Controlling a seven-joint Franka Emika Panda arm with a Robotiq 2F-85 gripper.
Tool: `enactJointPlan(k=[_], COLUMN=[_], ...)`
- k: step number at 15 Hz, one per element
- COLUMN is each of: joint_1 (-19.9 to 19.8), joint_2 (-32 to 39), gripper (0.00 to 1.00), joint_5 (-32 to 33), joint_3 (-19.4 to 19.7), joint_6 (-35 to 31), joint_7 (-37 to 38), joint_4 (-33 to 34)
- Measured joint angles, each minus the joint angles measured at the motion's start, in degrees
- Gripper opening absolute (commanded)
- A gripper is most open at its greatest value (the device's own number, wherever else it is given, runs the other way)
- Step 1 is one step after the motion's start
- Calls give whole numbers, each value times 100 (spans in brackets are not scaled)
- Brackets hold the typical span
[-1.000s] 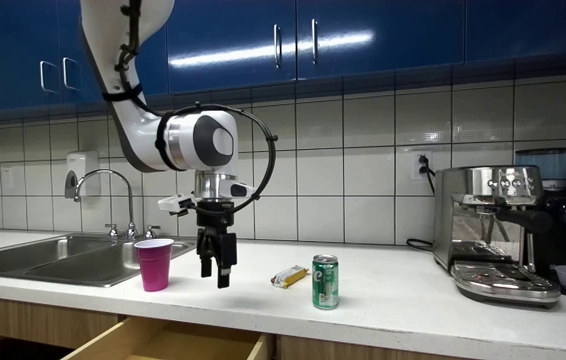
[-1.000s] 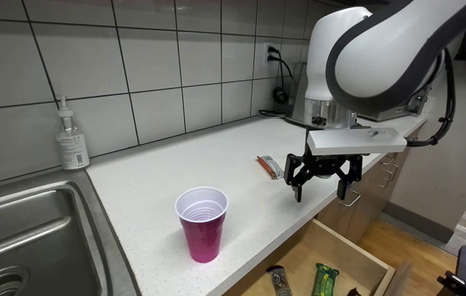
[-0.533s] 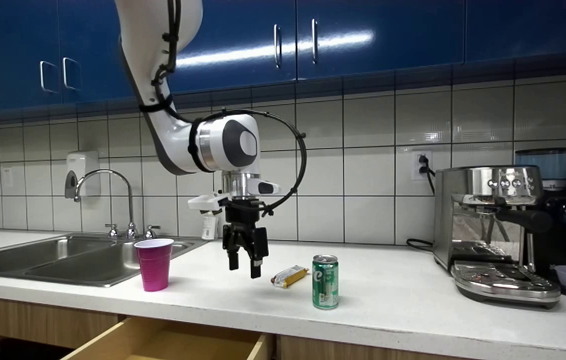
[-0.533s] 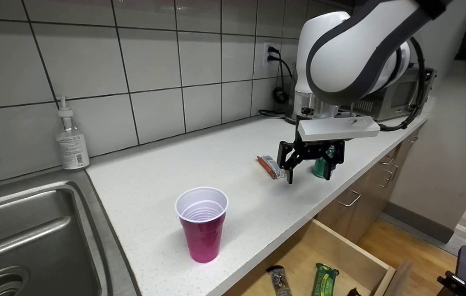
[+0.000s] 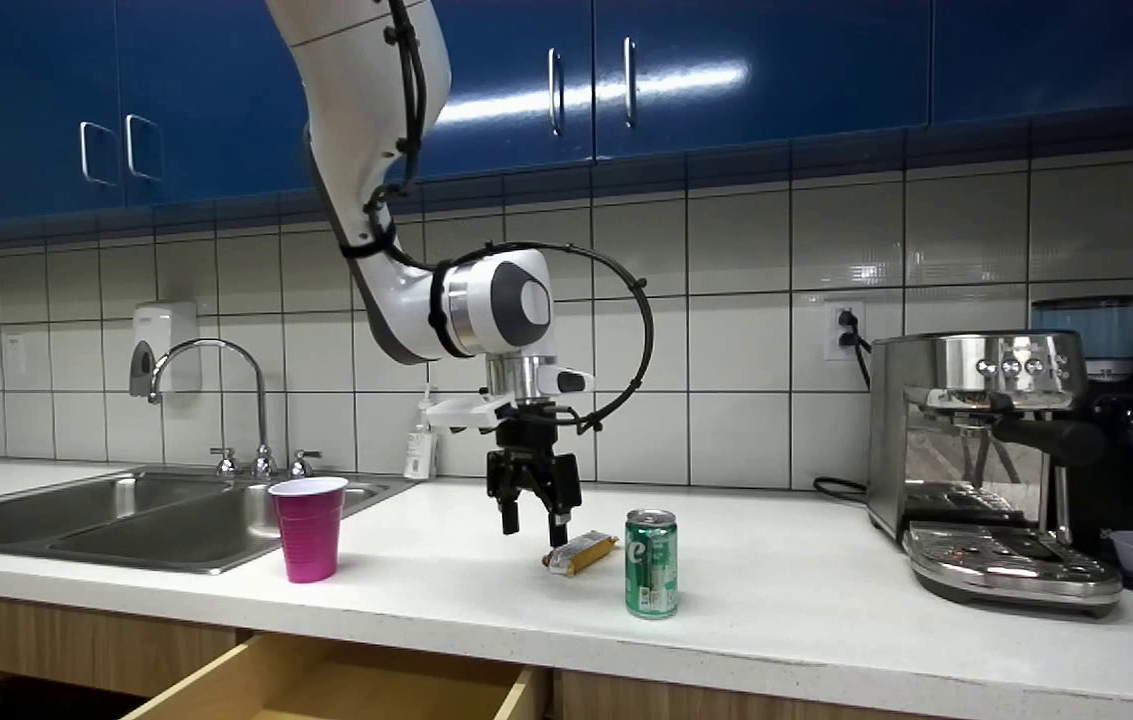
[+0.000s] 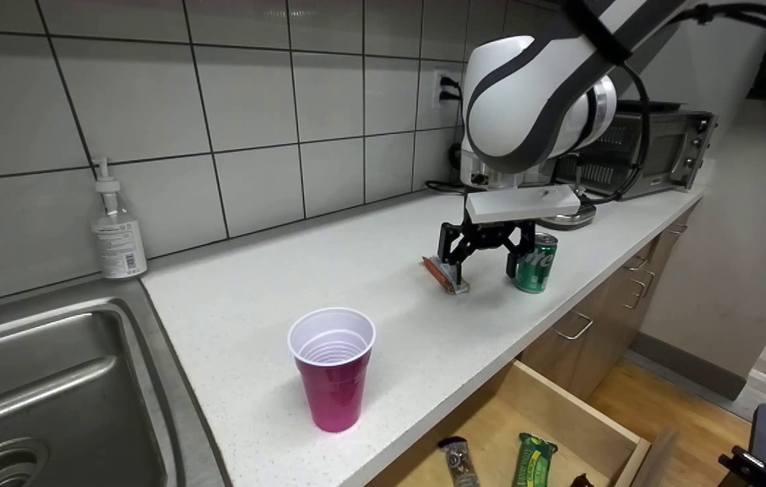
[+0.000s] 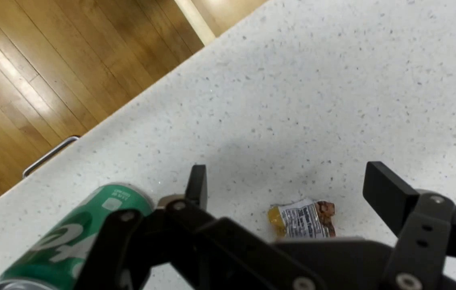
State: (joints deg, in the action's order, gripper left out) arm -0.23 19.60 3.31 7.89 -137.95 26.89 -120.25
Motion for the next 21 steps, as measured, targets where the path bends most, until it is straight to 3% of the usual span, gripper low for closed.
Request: enactJointPlan(k=[11,20,21], joint_1=[-17,-118,-120], joint_2=[1182,1861,1913], gripper=[100,100,75], joint_5=[-1,-7,-7], joint_3=[144,191,191], joint_6=[485,912,943], joint_7=[-106,-112,-113], joint_4=[1600,2494,2565])
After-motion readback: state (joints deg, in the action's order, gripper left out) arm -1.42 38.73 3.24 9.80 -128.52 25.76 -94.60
